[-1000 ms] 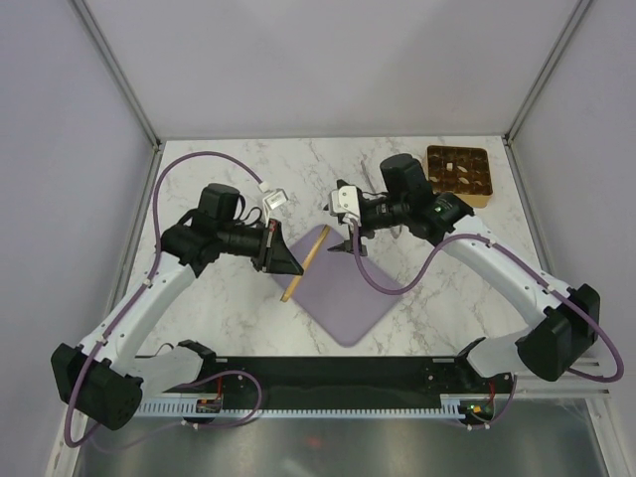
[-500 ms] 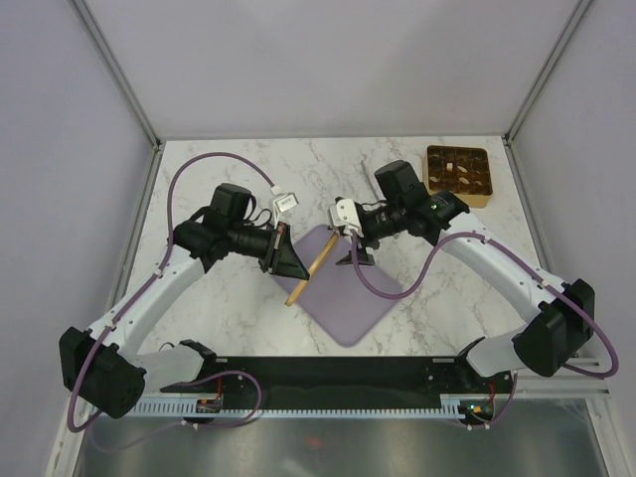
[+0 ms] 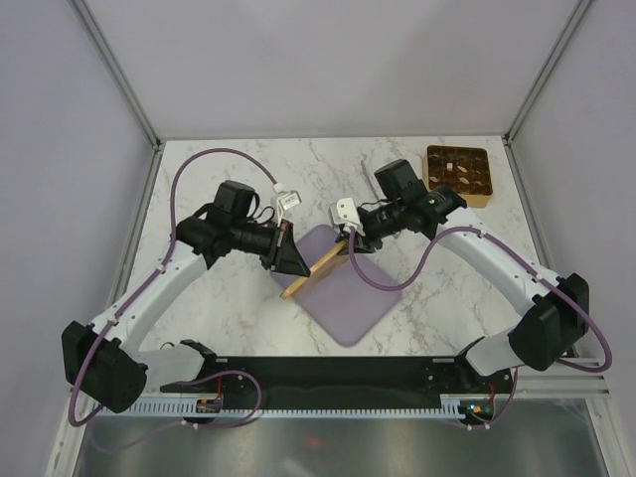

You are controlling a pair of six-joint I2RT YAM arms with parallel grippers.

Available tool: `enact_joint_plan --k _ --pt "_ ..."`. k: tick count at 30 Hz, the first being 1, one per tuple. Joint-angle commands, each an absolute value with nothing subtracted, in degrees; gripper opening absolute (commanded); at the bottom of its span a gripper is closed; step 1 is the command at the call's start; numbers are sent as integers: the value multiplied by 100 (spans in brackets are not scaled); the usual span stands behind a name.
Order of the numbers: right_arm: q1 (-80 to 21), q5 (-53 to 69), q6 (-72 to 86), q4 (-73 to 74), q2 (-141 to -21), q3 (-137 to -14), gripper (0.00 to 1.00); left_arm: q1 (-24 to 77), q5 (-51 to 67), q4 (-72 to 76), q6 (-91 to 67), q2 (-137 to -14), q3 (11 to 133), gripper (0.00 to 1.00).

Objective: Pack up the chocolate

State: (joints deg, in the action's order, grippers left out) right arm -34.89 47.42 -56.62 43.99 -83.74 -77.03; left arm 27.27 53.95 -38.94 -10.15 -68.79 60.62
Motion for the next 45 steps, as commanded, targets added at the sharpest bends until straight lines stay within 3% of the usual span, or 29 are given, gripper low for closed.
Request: enact_joint_plan --k 1,5,7,10,18,23,28,36,45 --pt "-3507 5186 -5494 4184 -8279 -7954 6 2760 4502 -3534 -1080 -6811 6538 14" --pt "-3516 5212 -4836 3877 -8358 -8085 0 2707 3457 -3516 -1510 -7057 7276 31" --pt "-3507 5221 -4171 3571 -8411 -8156 0 2611 2913 -3516 -1765 -7206 7838 47" --pt "-3498 4861 -3360 3148 -8525 -8296 0 2435 2218 -3516 -2099 -7303 8436 57" --pt "-3279 4500 -1797 2778 -8842 -8508 0 2250 1099 -3489 -2294 -6936 8316 60" --pt "-2857 4132 -214 1444 -8886 -8438 0 2232 783 -3367 -2136 -6496 7613 62" --pt "-1874 3877 2218 -811 -8570 -7675 0 2232 922 -3041 -2109 -6100 6839 62" --pt "-39 3076 4427 -3056 -8297 -6470 0 2232 1696 -2707 -2276 -6170 6100 62" --pt "1756 3726 6677 -5623 -9350 -5994 0 2233 1863 -2663 -2092 -6293 6161 62"
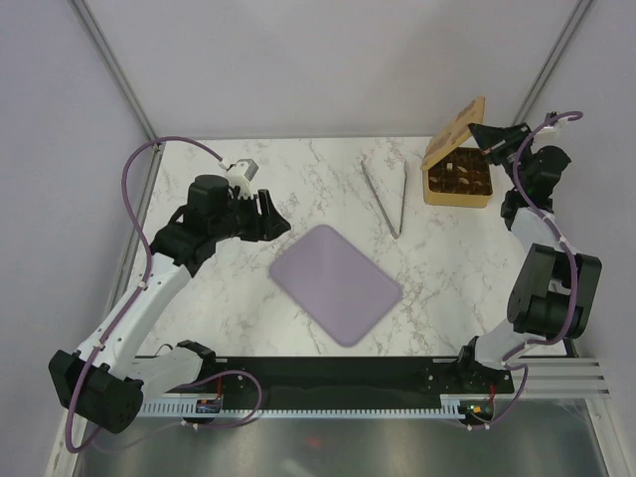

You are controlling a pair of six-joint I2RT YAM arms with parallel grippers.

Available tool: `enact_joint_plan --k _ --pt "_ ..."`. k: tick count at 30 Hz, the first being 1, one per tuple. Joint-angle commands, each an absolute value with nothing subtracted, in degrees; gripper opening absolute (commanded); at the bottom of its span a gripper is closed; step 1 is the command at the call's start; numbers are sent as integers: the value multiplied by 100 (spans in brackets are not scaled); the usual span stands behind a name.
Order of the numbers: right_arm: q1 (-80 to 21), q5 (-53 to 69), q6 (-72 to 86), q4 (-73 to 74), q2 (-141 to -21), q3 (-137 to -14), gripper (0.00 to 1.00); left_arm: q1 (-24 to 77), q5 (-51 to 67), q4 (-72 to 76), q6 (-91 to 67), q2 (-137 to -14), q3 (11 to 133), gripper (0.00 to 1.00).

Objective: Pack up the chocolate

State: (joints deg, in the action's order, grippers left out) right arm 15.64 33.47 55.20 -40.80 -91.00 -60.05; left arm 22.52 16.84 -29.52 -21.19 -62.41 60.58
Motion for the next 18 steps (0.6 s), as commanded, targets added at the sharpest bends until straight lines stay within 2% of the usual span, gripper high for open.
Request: enact_joint_plan --k 1,18 --pt "1827 3761 6714 -5782 -9421 -6012 0 2232 1863 -2654 -2066 -6319 6161 62" --pt "2109 4228 8006 -7470 -11187 -6978 0 2232 1802 -2540 -1863 -6477 5854 61"
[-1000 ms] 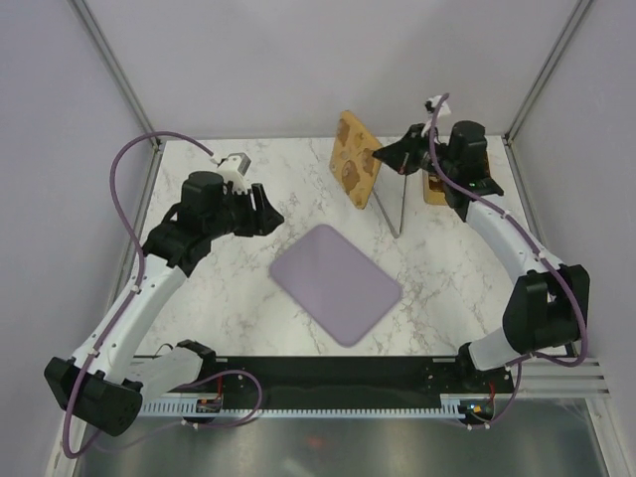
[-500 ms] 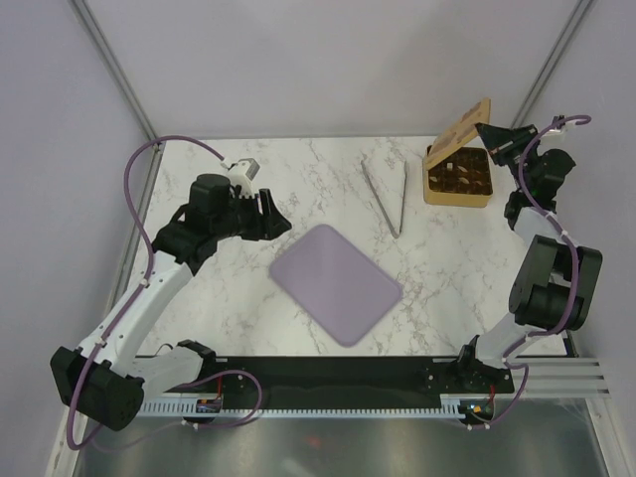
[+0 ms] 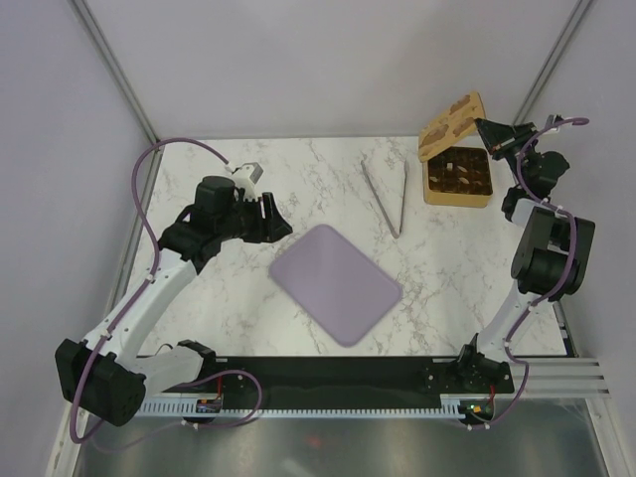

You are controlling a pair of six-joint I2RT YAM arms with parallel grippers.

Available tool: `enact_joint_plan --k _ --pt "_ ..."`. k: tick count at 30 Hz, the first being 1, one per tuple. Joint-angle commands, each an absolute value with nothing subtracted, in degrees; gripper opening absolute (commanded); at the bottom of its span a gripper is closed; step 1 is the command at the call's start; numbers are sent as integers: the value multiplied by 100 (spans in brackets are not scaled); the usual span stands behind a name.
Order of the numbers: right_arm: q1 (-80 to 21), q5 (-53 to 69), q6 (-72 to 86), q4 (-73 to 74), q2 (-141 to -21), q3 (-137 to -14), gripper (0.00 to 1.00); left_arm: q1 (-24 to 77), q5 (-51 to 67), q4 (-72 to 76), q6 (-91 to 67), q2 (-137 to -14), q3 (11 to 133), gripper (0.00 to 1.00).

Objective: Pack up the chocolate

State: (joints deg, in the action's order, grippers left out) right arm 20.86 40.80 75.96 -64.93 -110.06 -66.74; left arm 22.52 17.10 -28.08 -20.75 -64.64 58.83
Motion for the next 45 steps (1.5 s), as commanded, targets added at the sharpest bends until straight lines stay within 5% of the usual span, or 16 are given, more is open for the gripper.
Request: enact_joint_plan --k 1,26,45 --pt "2118 4245 8024 -7514 -11249 -6987 0 2232 1793 -2523 -1846 -6469 5845 61" --pt "2724 4333 8059 -7638 -12252 -6452 0 2224 1793 -2505 -1731 -6407 5862 61" --pt "3190 4113 7936 -7716 -12208 -5432 21 2189 1951 -2496 -1740 -6240 5871 61"
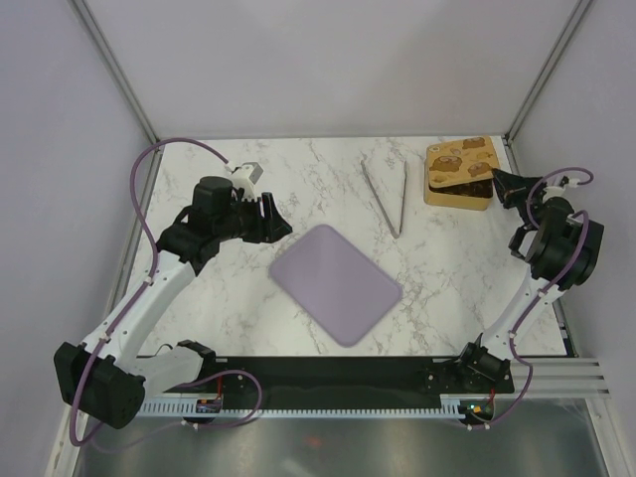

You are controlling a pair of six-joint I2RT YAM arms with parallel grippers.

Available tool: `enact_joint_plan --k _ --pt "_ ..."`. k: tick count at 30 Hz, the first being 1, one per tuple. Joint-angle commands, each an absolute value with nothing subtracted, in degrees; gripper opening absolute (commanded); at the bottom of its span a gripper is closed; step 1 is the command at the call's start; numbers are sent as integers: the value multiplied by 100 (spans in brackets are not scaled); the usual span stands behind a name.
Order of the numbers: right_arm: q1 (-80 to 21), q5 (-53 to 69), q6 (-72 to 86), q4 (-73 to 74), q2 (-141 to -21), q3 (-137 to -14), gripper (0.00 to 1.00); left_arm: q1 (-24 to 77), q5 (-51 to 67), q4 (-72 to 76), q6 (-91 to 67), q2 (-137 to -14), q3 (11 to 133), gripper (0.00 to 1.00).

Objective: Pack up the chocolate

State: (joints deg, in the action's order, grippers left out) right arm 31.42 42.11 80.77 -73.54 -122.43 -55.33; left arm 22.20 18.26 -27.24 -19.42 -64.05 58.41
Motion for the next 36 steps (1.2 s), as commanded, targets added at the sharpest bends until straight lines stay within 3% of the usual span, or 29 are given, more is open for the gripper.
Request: enact_joint_plan --k 1,10,19,32,36 --pt "3190 4113 7954 -7743 -12217 -5406 23 2188 1977 -2487 -1749 -6240 5871 61" --pt "3348 3990 7840 -7665 -12234 -5001 34 2171 1995 -2479 -1749 -6196 5871 61" --pt "3436 3902 7225 -6461 -12041 -4896 41 2162 2004 -2479 -1758 -6179 5862 61" --pt "3542 2946 5117 -2448 -11101 -5299 43 2153 1969 -2479 -1758 -6152 5854 61" --pt "3533 2725 4704 -1987 -10820 -5449 45 2153 1934 -2470 -1749 -6117 5845 61"
